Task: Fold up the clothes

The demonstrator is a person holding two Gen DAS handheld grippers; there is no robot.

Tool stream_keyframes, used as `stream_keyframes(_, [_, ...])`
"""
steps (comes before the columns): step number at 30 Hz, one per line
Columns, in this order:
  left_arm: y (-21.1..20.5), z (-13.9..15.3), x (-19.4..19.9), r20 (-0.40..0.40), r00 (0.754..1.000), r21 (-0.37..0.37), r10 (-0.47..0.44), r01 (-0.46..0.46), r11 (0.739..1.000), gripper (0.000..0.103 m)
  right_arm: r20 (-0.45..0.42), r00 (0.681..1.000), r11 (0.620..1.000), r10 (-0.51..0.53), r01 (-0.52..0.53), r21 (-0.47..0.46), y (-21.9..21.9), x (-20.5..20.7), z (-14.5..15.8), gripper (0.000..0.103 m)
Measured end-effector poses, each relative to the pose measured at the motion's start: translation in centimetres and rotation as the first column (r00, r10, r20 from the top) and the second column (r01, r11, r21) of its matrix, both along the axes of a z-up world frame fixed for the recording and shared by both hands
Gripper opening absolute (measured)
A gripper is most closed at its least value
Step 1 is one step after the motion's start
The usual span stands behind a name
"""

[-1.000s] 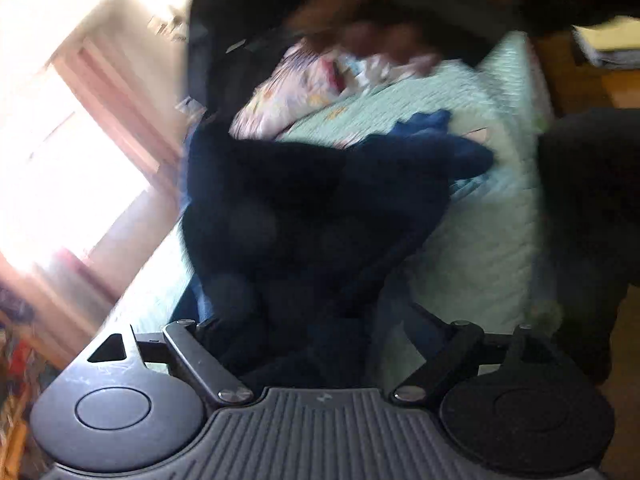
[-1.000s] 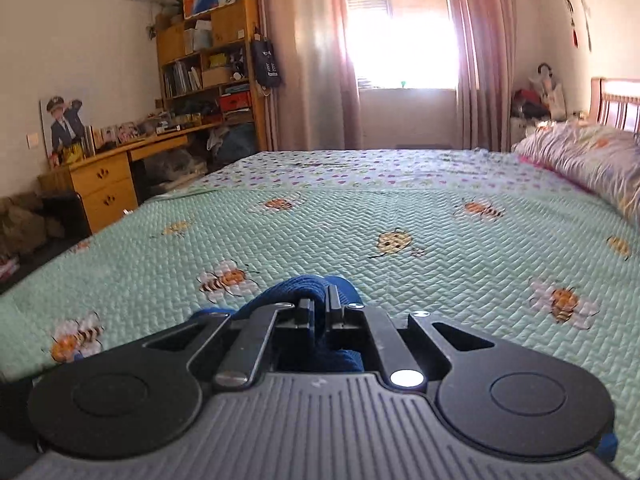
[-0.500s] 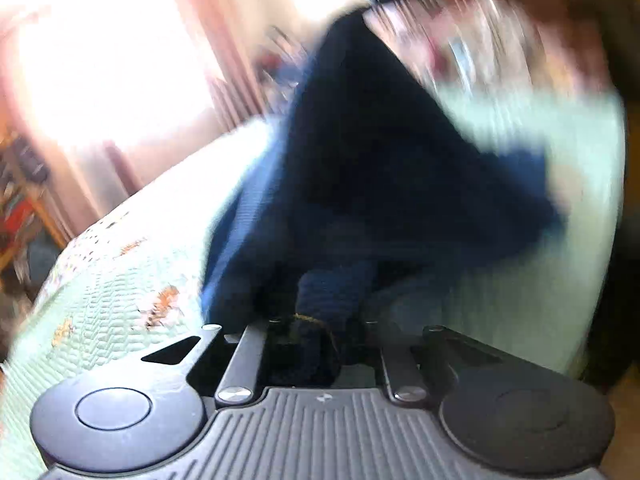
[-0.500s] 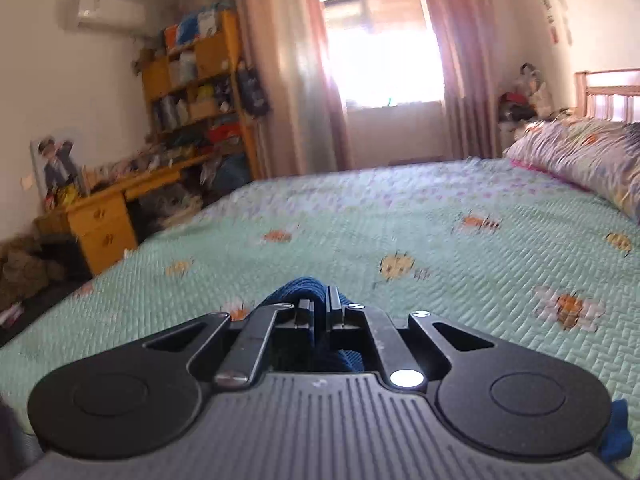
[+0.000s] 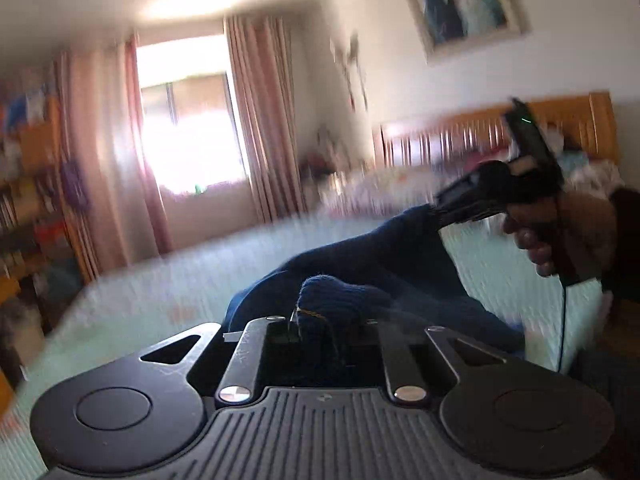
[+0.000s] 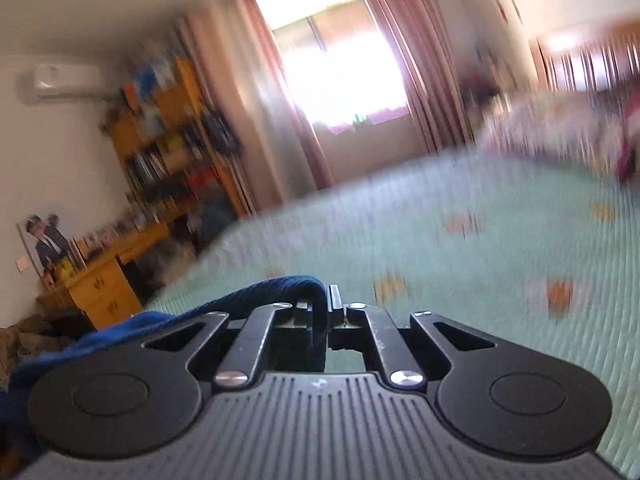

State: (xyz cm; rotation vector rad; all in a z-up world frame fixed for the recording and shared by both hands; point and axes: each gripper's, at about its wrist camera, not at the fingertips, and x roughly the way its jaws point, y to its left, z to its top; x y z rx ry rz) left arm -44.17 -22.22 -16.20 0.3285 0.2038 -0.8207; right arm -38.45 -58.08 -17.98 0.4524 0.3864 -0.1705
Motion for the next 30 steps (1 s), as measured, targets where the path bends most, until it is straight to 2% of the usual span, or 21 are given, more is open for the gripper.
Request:
stream_keyframes(2, [-1.0, -2.5, 0.8, -0.082, 0.996, 0.056, 0.021, -0.016, 0.998, 0.016, -0.183, 0.982, 0.997, 0.04, -0.027, 0.07, 0.5, 2.1, -3.7, 0.031])
stream_keyframes(4, [-1.3, -4.5, 1.3, -0.134, 0.989, 0.089, 0.065, -0.053, 0.995, 0.016, -0.208, 0.974, 0.991, 0.093, -0.071, 0.114, 2.0, 1.2, -5.9, 0.031])
stream_keyframes(6, [-0.1, -4.7, 1.9, -0.166, 0.984, 0.064, 0.068, -0.058, 0.996, 0.016, -0.162, 0.972, 0.982, 0.172, -0.157, 0.105, 3.9, -1.1, -6.9, 0.033])
stream_keyframes(8, [0.6, -3.3, 2.3, -0.157, 0.986, 0.048, 0.054, -0.047, 0.998, 0.016, -0.093, 0.957, 0.961, 0.274, -0.269, 0.063, 5.6, -4.1, -7.3, 0.043])
stream_keyframes(10, [1.1, -2.2, 2.6, -0.131, 0.991, 0.048, 0.038, -0.032, 0.998, 0.016, -0.07, 0.935, 0.938, 0.347, -0.348, -0.004, 7.4, -6.5, -7.6, 0.068])
stream_keyframes(12, [0.2, -1.4, 2.1, -0.103, 0.995, 0.054, 0.015, -0.01, 0.998, 0.016, -0.11, 0.934, 0.928, 0.341, -0.353, -0.119, 8.7, -7.7, -8.3, 0.073])
stream_keyframes(14, [0.0, -1.3, 1.4, -0.086, 0.996, 0.057, 0.0, 0.005, 0.998, 0.016, -0.183, 0.943, 0.922, 0.279, -0.316, -0.223, 9.0, -7.5, -9.4, 0.073])
stream_keyframes(16, [-1.6, -1.4, 1.4, -0.081, 0.997, 0.06, -0.001, 0.006, 0.998, 0.016, -0.169, 0.955, 0.931, 0.245, -0.28, -0.235, 8.2, -7.3, -8.9, 0.073])
stream_keyframes(17, [-2.4, -1.4, 1.4, -0.083, 0.997, 0.062, -0.002, 0.008, 0.998, 0.016, -0.151, 0.961, 0.937, 0.232, -0.263, -0.23, 7.7, -7.2, -8.5, 0.069])
stream_keyframes(18, [-2.5, -1.3, 1.4, -0.083, 0.997, 0.066, -0.005, 0.01, 0.998, 0.016, -0.134, 0.966, 0.943, 0.22, -0.246, -0.225, 7.2, -7.1, -8.0, 0.048])
stream_keyframes(19, [-2.6, -1.4, 1.2, -0.08, 0.997, 0.073, -0.007, 0.013, 0.997, 0.017, -0.117, 0.971, 0.948, 0.207, -0.229, -0.219, 6.7, -7.0, -7.6, 0.021])
stream_keyframes(21, [-2.5, -1.5, 0.8, -0.067, 0.998, 0.081, -0.004, 0.01, 0.997, 0.017, -0.082, 0.98, 0.959, 0.181, -0.194, -0.207, 5.7, -6.8, -6.7, 0.014])
stream_keyframes(23, [-2.0, -0.8, 0.9, -0.059, 0.998, 0.071, -0.003, 0.007, 0.997, 0.018, -0.048, 0.987, 0.968, 0.154, -0.16, -0.193, 4.7, -6.6, -5.8, 0.012])
stream_keyframes(25, [-1.5, -0.1, 1.1, -0.059, 0.998, 0.055, 0.001, 0.002, 0.998, 0.021, 0.093, 0.992, 0.977, 0.083, -0.062, -0.205, 3.1, -7.8, -1.6, 0.012])
stream_keyframes(26, [-1.2, 0.0, 1.2, -0.063, 0.998, 0.048, 0.003, 0.0, 0.999, 0.023, 0.134, 0.989, 0.976, 0.064, -0.034, -0.213, 2.5, -7.9, 0.0, 0.012])
stream_keyframes(28, [-1.0, -0.2, 1.3, -0.08, 0.997, 0.029, 0.009, -0.007, 1.0, 0.03, 0.165, 0.985, 0.972, 0.053, -0.013, -0.235, 1.6, -7.6, 2.2, 0.011])
stream_keyframes(30, [-1.4, -0.9, 1.3, -0.108, 0.994, 0.033, 0.011, -0.007, 0.999, 0.032, 0.196, 0.98, 0.967, 0.043, 0.009, -0.255, 0.6, -7.2, 4.4, 0.011])
